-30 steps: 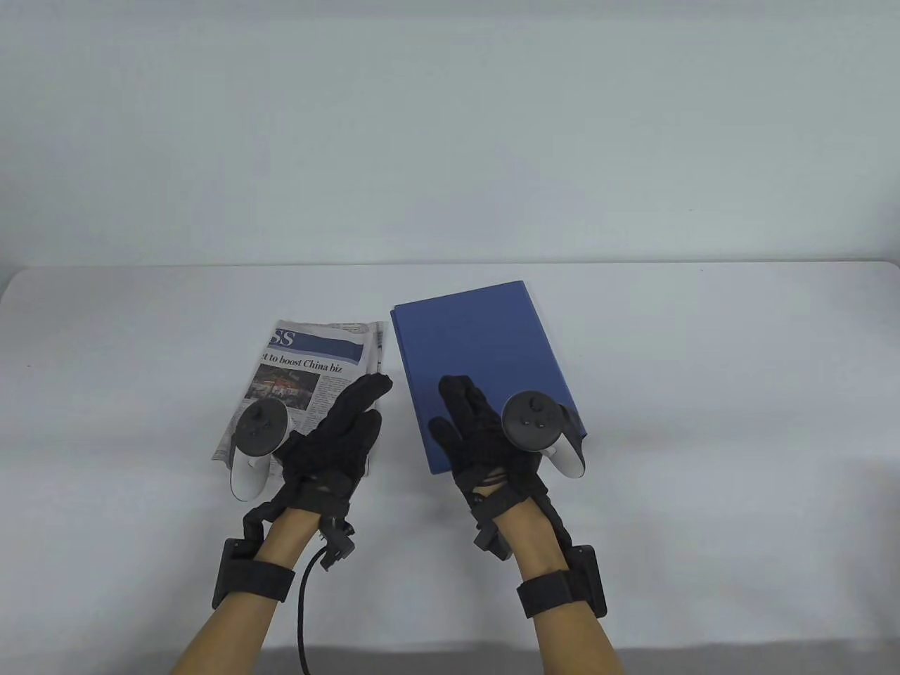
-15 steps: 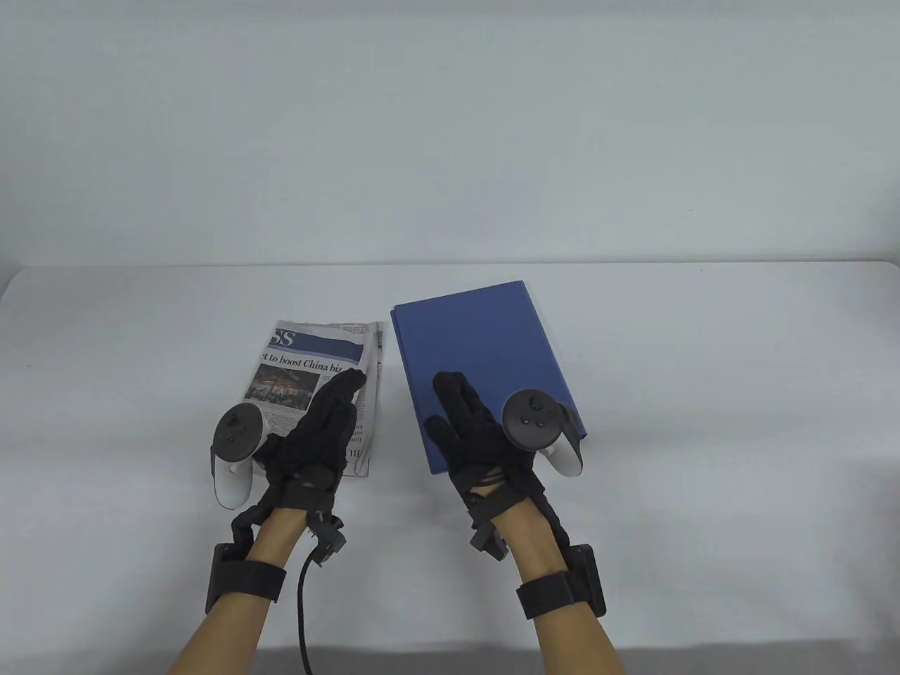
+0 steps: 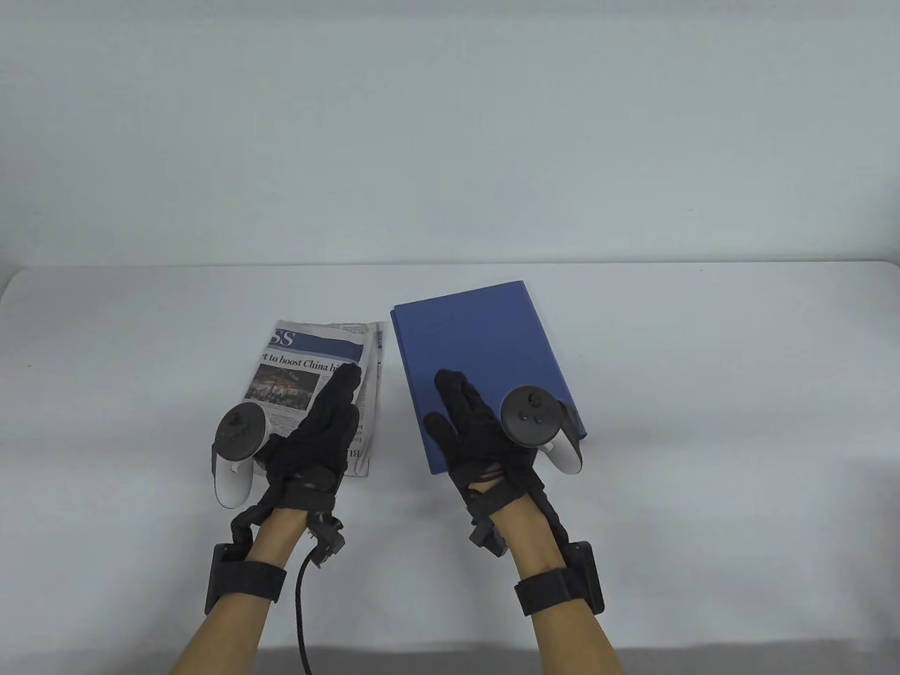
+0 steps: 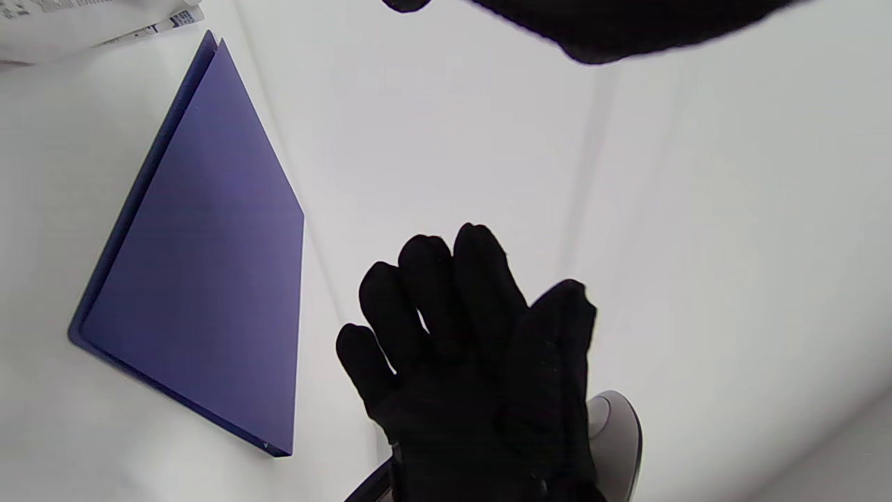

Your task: Insert newspapers into folder

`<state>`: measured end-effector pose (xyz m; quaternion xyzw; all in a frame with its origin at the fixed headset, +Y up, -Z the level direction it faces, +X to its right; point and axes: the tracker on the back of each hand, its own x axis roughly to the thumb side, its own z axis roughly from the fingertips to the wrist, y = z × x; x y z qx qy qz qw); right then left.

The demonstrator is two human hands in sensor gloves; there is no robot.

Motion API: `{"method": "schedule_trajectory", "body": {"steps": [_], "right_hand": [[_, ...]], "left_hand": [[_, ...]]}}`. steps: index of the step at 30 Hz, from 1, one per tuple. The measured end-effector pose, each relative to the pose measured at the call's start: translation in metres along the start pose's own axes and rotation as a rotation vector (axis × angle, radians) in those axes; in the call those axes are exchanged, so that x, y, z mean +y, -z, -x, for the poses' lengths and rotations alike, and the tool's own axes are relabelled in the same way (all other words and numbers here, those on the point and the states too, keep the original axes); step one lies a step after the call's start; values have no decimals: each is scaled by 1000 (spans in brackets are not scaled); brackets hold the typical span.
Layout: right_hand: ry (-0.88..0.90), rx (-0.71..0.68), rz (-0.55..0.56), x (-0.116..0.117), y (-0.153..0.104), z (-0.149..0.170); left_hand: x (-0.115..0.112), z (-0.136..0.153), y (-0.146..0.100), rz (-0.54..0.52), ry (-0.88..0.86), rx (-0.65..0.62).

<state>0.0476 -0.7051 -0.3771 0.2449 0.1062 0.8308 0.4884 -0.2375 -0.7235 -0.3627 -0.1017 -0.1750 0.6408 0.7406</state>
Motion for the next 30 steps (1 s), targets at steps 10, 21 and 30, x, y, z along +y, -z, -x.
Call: {"method": "schedule_trajectory", "body": {"steps": [10,21,30], "right_hand": [[-861,621,-400,76,27,48],[-880,720,-252,89,29,28],[-1153,709,-248,102,38,22]], "left_hand": [[2,9,1,11,-4,67],[4,11,-3,-10,35,112],[5,11,-3,-25,47,118]]}}
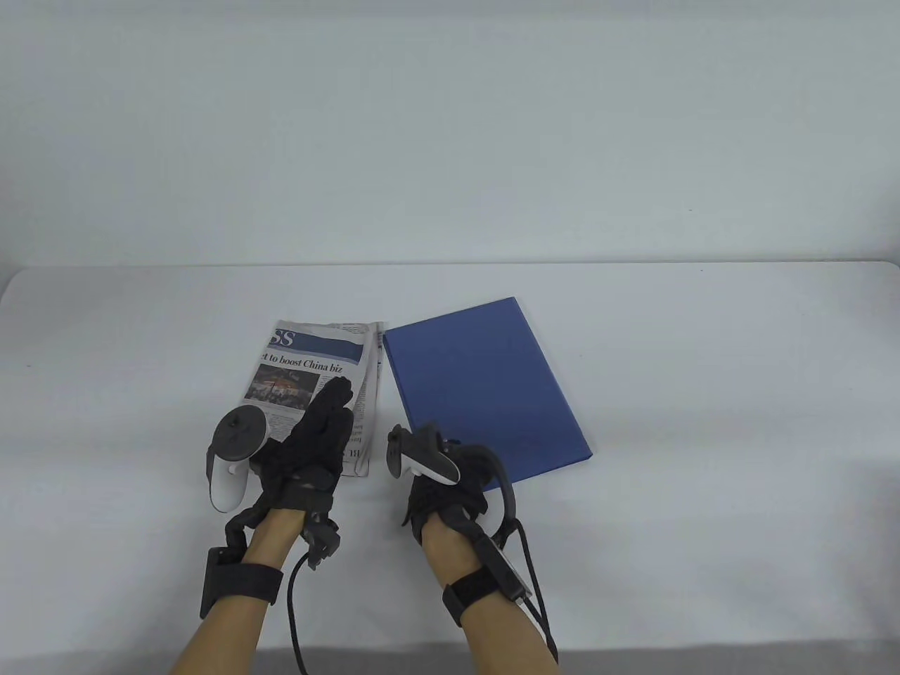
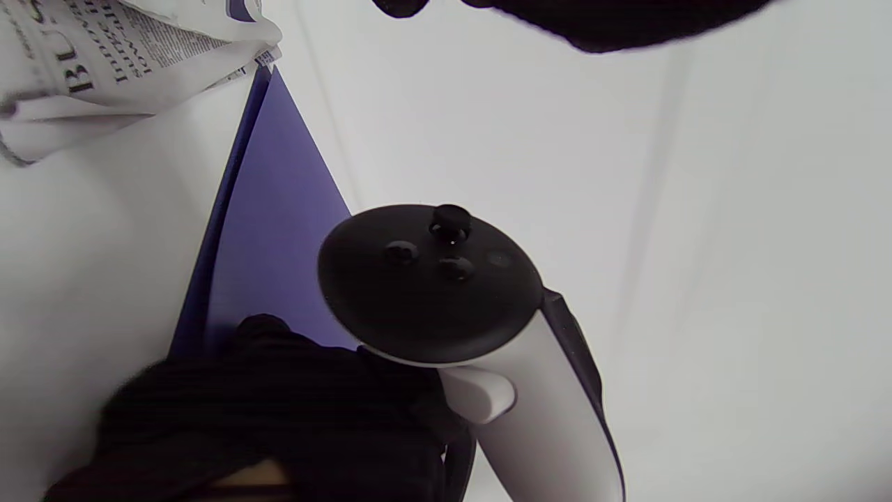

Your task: Insert newspapers into folder

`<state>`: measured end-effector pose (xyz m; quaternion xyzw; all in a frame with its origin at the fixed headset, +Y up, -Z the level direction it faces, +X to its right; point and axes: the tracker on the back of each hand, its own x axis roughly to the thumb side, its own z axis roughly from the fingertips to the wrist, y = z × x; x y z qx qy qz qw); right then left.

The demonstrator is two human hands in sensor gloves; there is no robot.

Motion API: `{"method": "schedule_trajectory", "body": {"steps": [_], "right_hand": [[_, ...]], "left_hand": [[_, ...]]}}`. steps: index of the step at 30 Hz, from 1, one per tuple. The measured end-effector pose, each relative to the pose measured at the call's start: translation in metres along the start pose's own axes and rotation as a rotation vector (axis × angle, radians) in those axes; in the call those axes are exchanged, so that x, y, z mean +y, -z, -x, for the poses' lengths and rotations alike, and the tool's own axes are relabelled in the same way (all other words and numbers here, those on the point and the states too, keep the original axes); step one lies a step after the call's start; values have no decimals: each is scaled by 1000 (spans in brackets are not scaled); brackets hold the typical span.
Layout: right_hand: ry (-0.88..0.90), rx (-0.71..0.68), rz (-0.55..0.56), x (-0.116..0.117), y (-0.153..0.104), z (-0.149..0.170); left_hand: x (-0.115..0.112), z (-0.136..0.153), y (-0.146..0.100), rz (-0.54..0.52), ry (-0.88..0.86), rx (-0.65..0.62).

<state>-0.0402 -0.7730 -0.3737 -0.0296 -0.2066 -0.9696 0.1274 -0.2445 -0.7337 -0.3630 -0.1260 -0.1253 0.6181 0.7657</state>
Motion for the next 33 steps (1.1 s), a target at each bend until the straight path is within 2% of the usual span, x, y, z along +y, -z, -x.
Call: {"method": "schedule_trajectory", "body": {"steps": [1,4,6,8,12,17,24,26,30,33], "right_hand": [[-8,-12,41,-3,0,4],[235,-47,-30,-9,1,29],[381,-76,-101,-6,5,52],[481,-103,-60,-5,6,71],[756,-211,-54,-7,6,102],[993,-285,154,-28,-11,135],[1256,-363,317,-36,-35,173],[1330,-327,400,-34,-40,186],[1464,-168,601,-24,-53,215],[1494,49,783,-8,-66,242]], "left_hand": [[0,1,0,-1,-3,4],[0,3,1,-1,-15,16],[0,3,2,0,-16,18],[0,3,2,0,-16,18],[-1,3,2,5,-20,18],[3,3,1,-1,-43,19],[17,2,-7,-73,-118,-13],[19,5,-7,-82,-134,-1],[20,5,-8,-88,-138,-1],[20,5,-7,-87,-137,-6]]}}
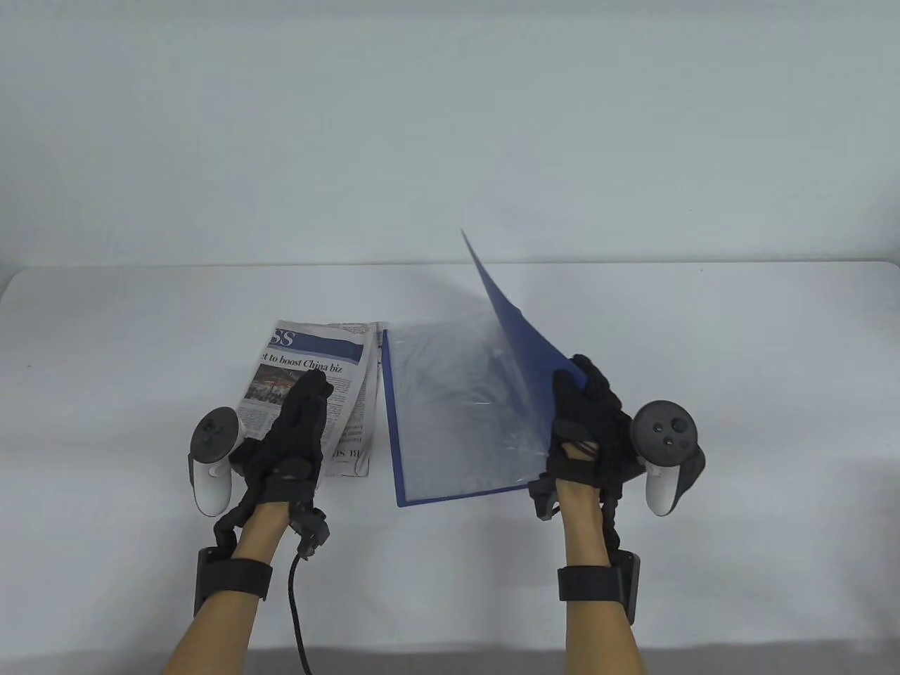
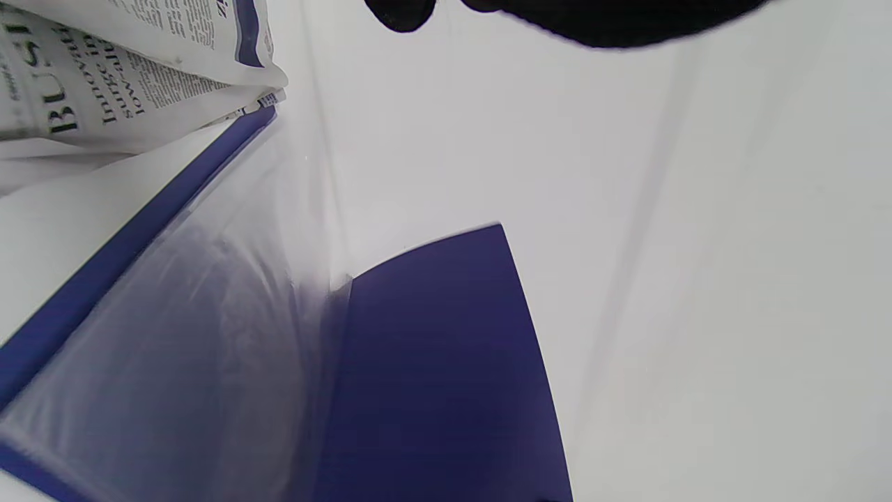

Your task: Insert newspapers into folder

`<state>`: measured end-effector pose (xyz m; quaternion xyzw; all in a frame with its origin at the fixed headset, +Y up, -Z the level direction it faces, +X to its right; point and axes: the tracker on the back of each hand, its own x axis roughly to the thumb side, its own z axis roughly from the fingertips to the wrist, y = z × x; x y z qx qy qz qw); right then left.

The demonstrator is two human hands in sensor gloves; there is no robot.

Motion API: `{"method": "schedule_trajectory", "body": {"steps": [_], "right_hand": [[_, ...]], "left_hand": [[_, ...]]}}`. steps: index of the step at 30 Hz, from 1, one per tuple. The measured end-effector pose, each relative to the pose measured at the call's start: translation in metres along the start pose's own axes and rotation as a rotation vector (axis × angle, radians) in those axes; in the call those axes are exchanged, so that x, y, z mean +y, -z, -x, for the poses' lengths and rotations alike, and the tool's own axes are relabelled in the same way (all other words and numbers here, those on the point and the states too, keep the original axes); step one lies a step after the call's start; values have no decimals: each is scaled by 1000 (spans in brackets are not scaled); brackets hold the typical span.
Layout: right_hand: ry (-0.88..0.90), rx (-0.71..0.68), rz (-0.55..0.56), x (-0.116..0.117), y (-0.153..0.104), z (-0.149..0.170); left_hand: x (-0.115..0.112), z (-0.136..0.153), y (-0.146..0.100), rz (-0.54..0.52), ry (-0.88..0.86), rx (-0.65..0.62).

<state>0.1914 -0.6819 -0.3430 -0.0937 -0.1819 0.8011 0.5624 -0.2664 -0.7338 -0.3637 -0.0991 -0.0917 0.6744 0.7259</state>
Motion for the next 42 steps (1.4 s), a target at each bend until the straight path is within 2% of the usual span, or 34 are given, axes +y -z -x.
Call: {"method": "schedule_trajectory", "body": {"steps": [3,4,7,8,10,11,13,14,15,18,19,21,25,28,31,35,42], "right_hand": [[20,82,174,-22,-3,22],[25,125,187,-26,-3,30],[52,416,153,-34,-5,68],[80,494,198,-38,-10,80],[84,527,288,-43,-15,89],[7,514,284,-45,-12,84],[-245,456,217,-42,-3,64],[-434,412,164,-34,4,47],[-544,384,96,-25,10,36],[-715,250,-239,28,36,19],[-774,278,-404,48,47,20],[-883,364,-594,72,64,27],[-910,460,-663,102,84,54],[-862,581,-789,123,81,71],[-926,641,-844,134,76,78],[-889,648,-879,147,73,82],[-984,628,-990,160,72,87]], "left_hand": [[0,1,0,1,2,6],[0,1,0,1,2,9],[-1,1,0,-1,3,18],[-1,1,-1,-3,4,22],[-1,2,-1,-2,5,30],[-1,2,-1,-3,8,35],[-2,3,0,0,5,42],[-3,3,0,4,-5,40],[-3,2,-1,7,-11,35],[-1,-4,-2,-3,-26,5],[1,-5,-3,1,-21,3],[4,-3,-3,-2,-17,23],[8,5,-3,-20,-97,41],[8,5,-2,-22,-63,64],[4,5,0,-7,-42,70],[1,6,0,-11,-17,81],[9,11,-2,-32,-50,104]]}}
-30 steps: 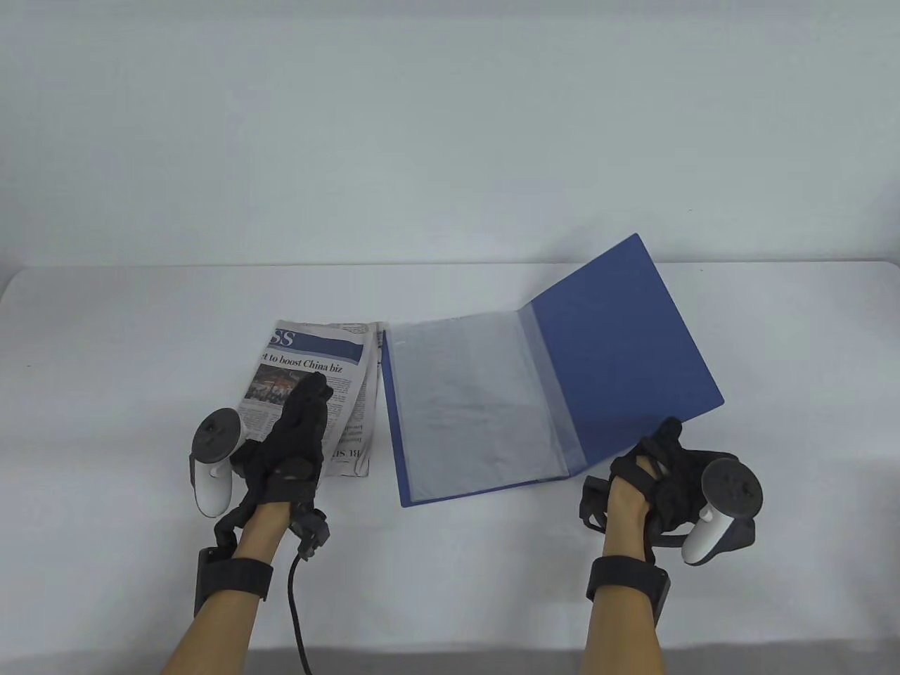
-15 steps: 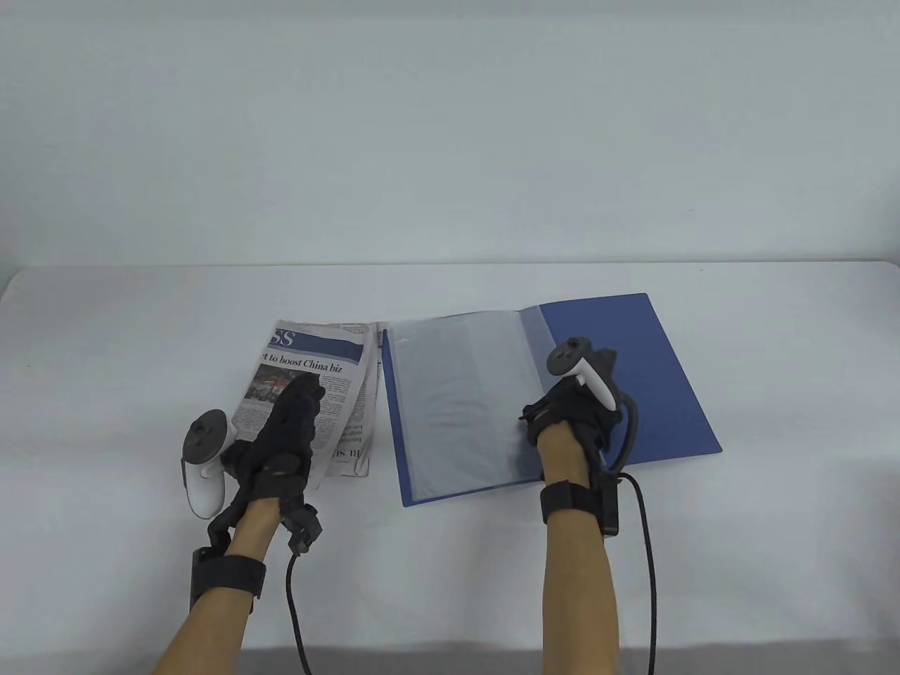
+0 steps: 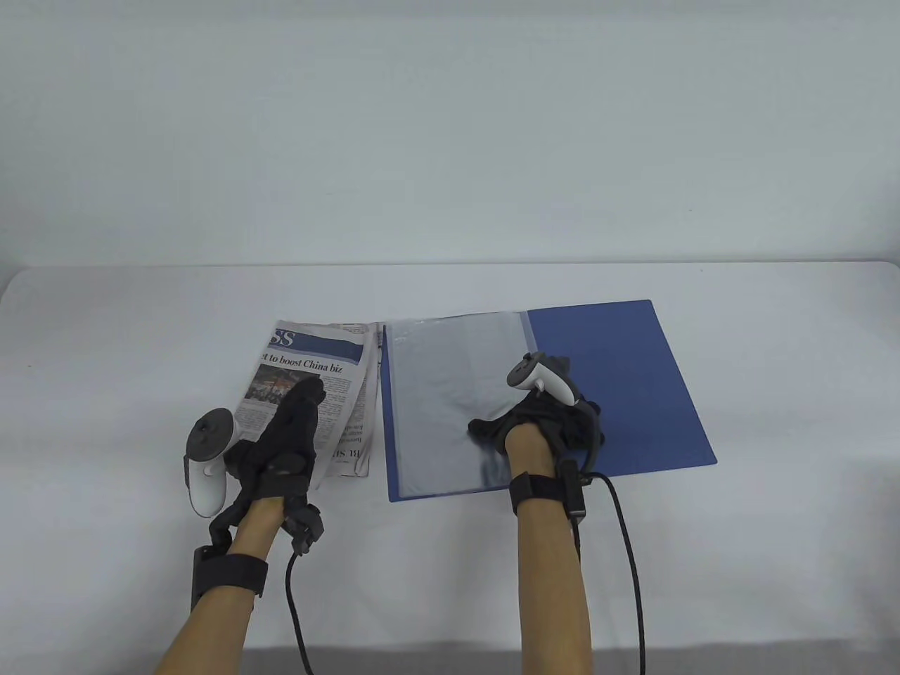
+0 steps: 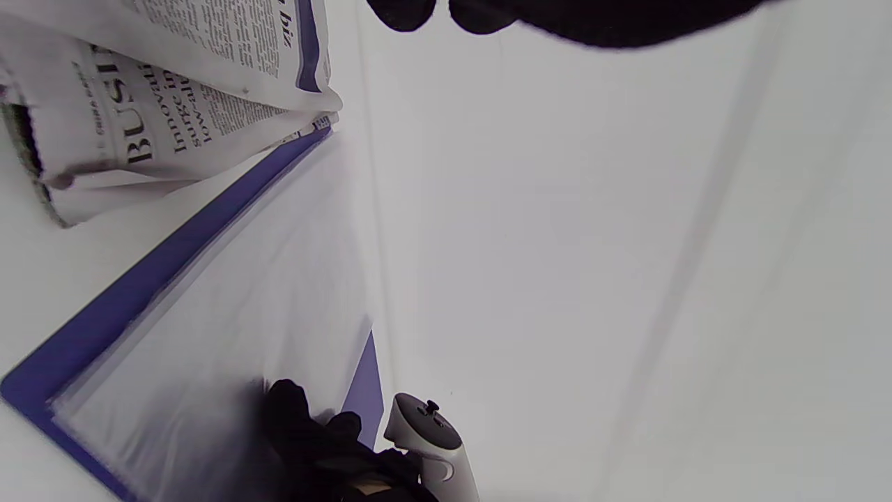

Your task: Insert newspapers into folder

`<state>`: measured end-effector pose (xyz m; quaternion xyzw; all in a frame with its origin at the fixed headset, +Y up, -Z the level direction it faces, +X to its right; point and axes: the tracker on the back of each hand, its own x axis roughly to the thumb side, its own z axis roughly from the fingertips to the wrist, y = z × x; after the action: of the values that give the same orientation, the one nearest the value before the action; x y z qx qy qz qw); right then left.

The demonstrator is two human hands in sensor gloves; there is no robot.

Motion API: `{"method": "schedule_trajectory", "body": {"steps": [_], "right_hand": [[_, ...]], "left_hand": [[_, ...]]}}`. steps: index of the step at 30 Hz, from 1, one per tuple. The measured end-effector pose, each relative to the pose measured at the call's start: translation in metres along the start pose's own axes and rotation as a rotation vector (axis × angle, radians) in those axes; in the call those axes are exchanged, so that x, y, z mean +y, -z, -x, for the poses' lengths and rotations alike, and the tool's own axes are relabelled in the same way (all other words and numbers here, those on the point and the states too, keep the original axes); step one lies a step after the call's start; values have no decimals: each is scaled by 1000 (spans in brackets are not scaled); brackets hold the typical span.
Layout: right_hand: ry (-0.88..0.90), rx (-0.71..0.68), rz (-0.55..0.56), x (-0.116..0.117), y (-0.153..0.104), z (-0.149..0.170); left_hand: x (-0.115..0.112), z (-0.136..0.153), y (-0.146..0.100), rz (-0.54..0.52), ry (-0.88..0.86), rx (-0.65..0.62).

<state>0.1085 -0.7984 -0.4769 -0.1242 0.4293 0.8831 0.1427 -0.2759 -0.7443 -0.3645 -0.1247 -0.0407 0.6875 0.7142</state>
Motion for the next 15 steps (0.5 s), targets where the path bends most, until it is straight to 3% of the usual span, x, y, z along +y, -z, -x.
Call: {"method": "schedule_trajectory", "body": {"steps": [5,8,10,12,15], "right_hand": [[66,-137,-44,-8,-6,7],[397,-148,161,-33,-20,26],[462,-63,257,-44,-22,35],[389,7,289,-47,-19,30],[161,117,114,-32,-6,-1]], "left_hand": [[2,0,0,-6,-7,6],[3,1,1,-8,-17,10],[3,3,1,-10,-14,21],[4,6,1,-10,-9,36],[5,8,2,-9,-17,45]]}}
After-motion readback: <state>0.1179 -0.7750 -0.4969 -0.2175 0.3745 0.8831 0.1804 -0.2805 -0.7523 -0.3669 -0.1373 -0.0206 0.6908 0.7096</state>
